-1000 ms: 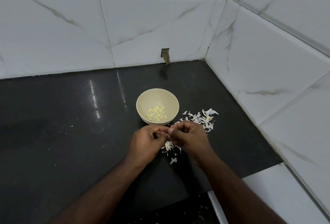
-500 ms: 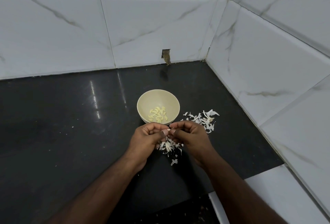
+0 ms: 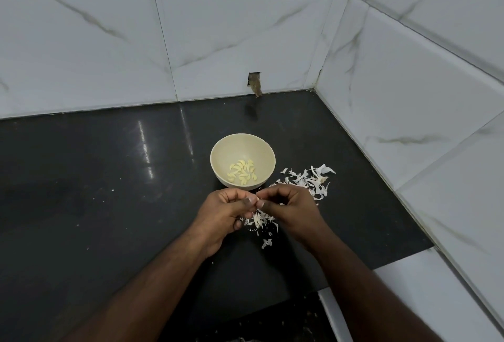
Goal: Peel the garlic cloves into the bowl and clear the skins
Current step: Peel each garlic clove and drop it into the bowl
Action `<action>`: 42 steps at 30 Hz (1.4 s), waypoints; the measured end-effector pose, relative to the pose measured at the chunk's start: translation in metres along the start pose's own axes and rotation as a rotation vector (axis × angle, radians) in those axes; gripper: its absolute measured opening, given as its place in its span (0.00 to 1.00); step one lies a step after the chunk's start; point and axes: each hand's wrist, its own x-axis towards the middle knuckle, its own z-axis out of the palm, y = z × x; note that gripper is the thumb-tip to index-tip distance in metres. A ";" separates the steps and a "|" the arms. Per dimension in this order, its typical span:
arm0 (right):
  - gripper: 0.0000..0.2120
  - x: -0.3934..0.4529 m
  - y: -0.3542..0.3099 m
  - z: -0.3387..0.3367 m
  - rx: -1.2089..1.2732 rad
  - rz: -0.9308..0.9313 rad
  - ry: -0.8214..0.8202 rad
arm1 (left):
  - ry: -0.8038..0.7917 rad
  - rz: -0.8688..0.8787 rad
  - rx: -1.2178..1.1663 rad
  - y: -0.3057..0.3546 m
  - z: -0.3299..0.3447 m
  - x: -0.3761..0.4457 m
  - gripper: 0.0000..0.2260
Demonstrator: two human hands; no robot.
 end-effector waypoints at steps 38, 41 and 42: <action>0.07 -0.010 -0.011 0.005 0.436 0.593 -0.062 | 0.045 0.518 0.572 -0.014 -0.004 -0.007 0.07; 0.07 -0.010 -0.011 0.005 0.431 0.590 -0.075 | 0.058 0.539 0.614 -0.014 -0.005 -0.007 0.07; 0.06 -0.011 -0.010 0.006 0.385 0.530 -0.055 | 0.071 0.518 0.595 -0.014 -0.005 -0.007 0.07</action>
